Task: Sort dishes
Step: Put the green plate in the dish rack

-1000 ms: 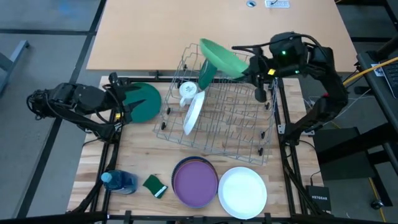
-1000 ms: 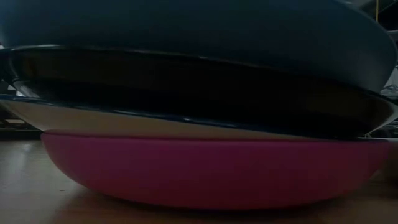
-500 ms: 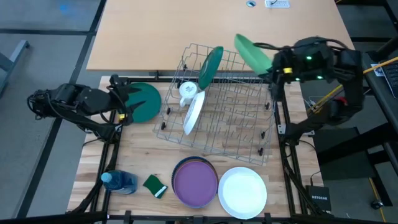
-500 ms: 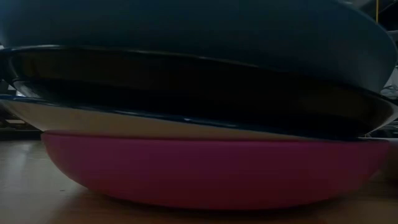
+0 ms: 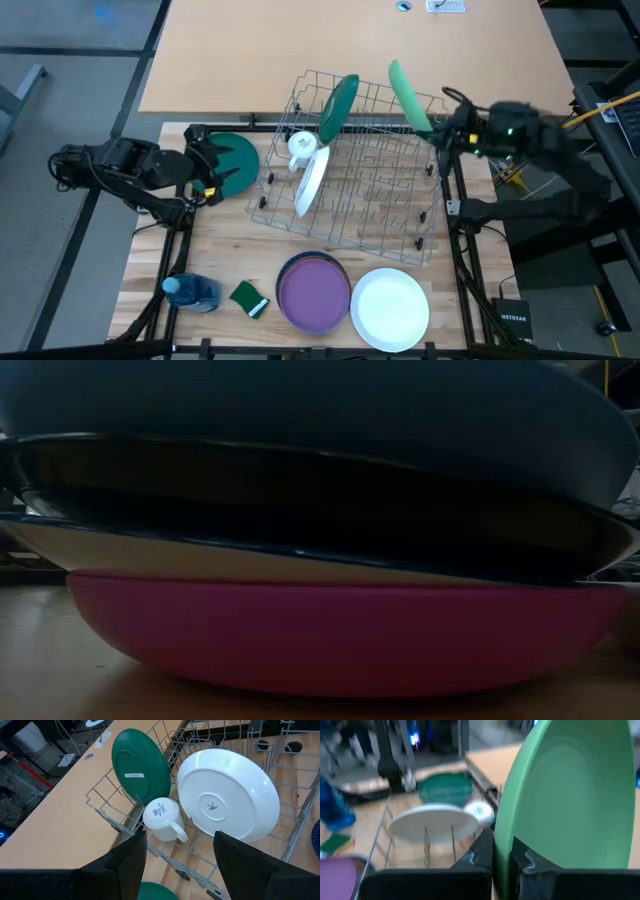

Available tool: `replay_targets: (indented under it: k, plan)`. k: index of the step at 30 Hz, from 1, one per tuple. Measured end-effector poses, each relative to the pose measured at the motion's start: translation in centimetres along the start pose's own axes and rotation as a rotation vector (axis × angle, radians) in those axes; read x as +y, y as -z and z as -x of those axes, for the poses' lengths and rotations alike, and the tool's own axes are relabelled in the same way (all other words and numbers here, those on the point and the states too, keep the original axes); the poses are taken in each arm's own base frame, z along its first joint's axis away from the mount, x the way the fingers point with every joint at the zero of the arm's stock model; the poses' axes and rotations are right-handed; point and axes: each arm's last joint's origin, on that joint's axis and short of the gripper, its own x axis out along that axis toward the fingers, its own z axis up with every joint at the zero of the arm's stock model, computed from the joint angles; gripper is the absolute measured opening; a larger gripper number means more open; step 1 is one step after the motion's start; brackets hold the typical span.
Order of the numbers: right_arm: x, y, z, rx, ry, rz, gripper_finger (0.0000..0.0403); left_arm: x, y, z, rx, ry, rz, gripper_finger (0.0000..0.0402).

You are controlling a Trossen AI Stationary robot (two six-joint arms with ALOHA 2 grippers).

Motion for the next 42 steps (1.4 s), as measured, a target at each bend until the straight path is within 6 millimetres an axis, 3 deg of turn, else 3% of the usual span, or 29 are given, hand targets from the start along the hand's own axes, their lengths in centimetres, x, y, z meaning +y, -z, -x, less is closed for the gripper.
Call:
replay_targets:
  k: [5, 11, 16, 26, 35, 42]
  plan:
    - [-0.1, 4.4, -2.0, -0.288, 0.087, -0.083, 0.0012, -0.7, -0.2, -0.8, 0.023, -0.002, -0.021, 0.0219]
    - [-0.4, 9.5, -5.5, -0.608, 0.235, -0.348, 0.0012, -1.5, -0.5, -1.6, 0.048, -0.005, -0.048, 0.0219]
    - [-0.2, 12.4, -7.5, -0.806, 0.205, -0.465, 0.0012, -1.9, -0.6, -2.0, 0.059, -0.006, -0.058, 0.0219]
    - [-0.4, 14.3, -11.9, -0.887, 0.243, -0.595, 0.0012, -1.9, -0.6, -2.0, 0.060, -0.006, -0.057, 0.0219]
    - [-2.4, 15.9, -15.7, -0.960, 0.177, -0.737, 0.0012, -1.9, -0.6, -2.0, 0.060, -0.007, -0.047, 0.0219]
    - [-3.1, 15.8, -18.3, -0.957, 0.161, -0.775, 0.0012, -1.9, -0.6, -2.0, 0.059, -0.006, -0.047, 0.0219]
